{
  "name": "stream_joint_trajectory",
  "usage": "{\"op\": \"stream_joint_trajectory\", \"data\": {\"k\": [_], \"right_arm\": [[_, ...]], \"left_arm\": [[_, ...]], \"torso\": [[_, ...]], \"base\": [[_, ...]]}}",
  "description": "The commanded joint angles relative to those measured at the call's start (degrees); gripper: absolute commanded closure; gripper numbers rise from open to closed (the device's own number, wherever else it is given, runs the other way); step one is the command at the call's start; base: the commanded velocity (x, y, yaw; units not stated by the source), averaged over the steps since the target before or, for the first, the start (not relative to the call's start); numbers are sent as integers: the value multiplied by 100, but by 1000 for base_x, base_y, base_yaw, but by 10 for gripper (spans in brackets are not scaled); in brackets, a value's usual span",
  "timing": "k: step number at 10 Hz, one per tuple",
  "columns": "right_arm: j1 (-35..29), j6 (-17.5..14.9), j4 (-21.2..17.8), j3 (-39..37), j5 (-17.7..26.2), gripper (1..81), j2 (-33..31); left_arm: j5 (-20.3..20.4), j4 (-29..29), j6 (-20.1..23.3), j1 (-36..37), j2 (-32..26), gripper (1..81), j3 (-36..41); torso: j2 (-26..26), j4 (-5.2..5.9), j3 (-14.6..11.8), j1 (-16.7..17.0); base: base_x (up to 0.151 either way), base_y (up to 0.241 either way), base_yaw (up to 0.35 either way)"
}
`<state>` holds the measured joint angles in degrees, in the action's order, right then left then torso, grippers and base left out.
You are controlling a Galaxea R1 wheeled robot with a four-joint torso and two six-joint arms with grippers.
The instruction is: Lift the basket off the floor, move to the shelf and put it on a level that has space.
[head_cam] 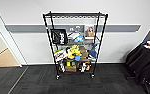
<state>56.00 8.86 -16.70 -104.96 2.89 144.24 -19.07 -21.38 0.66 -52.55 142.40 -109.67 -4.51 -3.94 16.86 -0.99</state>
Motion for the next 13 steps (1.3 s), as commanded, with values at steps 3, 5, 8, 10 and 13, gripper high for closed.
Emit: {"op": "stream_joint_trajectory", "data": {"k": [3,5,8,10,13], "right_arm": [[-497,54,-96,249,238,811,-165],[-489,54,-96,249,238,811,-165],[-471,54,-96,319,238,811,-165],[-453,54,-96,372,238,811,-182],[-400,54,-96,390,238,811,-165]], "left_arm": [[-484,-85,66,530,-141,811,209],[-484,-77,66,531,-132,811,209],[-466,-41,66,504,-159,811,410],[-449,-41,66,504,-159,811,464],[-449,-33,75,487,-159,811,481]], "torso": [[78,0,0,22],[162,0,-157,22],[172,0,-527,22],[172,0,-460,24],[170,0,-606,30]], "base": [[0,0,0],[0,0,0],[0,0,0],[0,0,0],[0,0,0]]}}
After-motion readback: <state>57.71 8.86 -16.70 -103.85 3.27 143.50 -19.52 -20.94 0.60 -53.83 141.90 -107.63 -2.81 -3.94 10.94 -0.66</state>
